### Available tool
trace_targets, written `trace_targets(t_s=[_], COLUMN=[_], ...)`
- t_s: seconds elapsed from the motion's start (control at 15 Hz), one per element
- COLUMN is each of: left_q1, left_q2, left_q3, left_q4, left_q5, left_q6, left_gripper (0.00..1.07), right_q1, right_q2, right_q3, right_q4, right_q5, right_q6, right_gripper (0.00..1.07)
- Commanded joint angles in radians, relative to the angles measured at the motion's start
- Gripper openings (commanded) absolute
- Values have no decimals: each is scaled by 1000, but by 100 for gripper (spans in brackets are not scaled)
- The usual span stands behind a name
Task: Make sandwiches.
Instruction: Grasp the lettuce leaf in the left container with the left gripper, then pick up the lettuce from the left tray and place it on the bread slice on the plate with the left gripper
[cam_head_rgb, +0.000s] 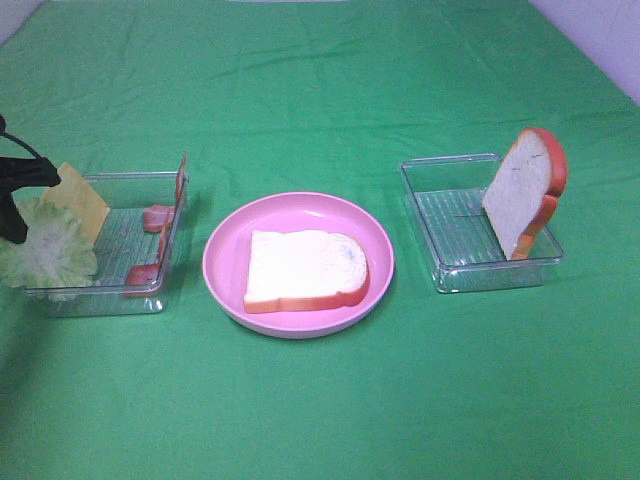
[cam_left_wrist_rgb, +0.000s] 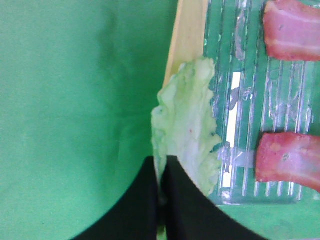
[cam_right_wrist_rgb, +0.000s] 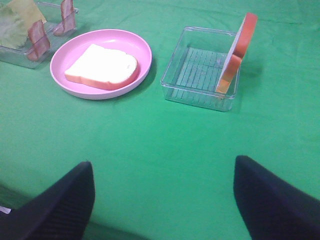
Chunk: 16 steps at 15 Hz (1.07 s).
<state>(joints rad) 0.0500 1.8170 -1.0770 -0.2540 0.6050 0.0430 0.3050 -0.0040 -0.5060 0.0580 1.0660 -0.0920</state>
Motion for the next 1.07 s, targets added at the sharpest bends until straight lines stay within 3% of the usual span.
trace_targets(t_s=[0.07, 0.4, 0.53, 0.67, 0.73, 0.8, 0.87, 1.07], left_q1=[2, 2, 2, 2, 2, 2, 2, 2], left_q2=[-1, -61, -80, -95, -99, -115, -154, -164], left_q3=[-2, -10, -14, -14, -14, -14, -25, -72], left_q4=[-3, -27, -94, -227, -259, -343, -502, -703], left_q5=[-1, 10, 24, 37, 37, 35, 29, 92], left_q6=[3, 3, 34, 146, 174, 238, 328, 429], left_gripper=[0, 0, 0, 0, 0, 0, 0, 0], right_q1=[6, 6, 6, 6, 6, 6, 6, 6], right_q2=[-20, -20, -20, -20, -20, -20, -20, -20], right_q3=[4, 4, 4, 4, 4, 4, 4, 4], right_q4=[-4, -4, -4, -4, -4, -4, -4, -4], right_q5=[-9, -9, -9, -9, -9, -9, -9, -9], right_q6=[-5, -5, -5, -5, -5, -5, -5, -5], right_gripper=[71, 71, 71, 71, 71, 71, 71, 71])
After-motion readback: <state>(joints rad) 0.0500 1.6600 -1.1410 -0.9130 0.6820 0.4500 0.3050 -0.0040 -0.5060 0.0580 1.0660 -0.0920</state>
